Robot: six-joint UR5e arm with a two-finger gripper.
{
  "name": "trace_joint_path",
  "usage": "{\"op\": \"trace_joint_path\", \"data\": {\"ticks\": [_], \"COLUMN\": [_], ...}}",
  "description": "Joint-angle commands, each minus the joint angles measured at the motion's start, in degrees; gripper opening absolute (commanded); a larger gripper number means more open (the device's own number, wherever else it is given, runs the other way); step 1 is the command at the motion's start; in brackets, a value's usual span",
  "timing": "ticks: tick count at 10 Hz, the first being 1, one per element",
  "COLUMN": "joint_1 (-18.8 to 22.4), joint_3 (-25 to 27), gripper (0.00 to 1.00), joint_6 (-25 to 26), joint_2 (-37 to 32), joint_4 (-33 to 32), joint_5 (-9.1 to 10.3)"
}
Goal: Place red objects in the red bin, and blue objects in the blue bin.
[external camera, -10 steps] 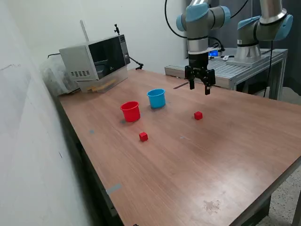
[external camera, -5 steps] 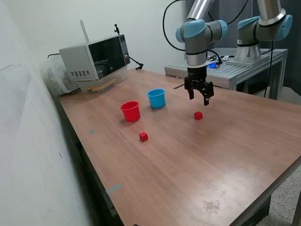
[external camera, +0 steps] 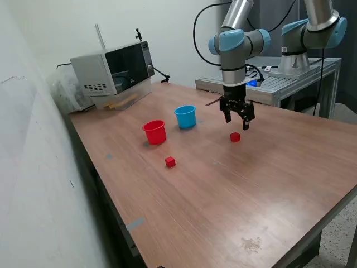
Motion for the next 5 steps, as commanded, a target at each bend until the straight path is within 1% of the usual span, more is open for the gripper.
{"op": "trace_joint_path", "data": {"ticks": [1, 5], "joint_1": [0.0, 0.0], "joint_3": [0.0, -1.8], "gripper": [1.0, 1.0], "joint_6": [0.0, 0.0], "joint_2": [1.4, 1.9], "joint_4": [-1.3, -2.3], "joint_5": [0.0, 0.0]}}
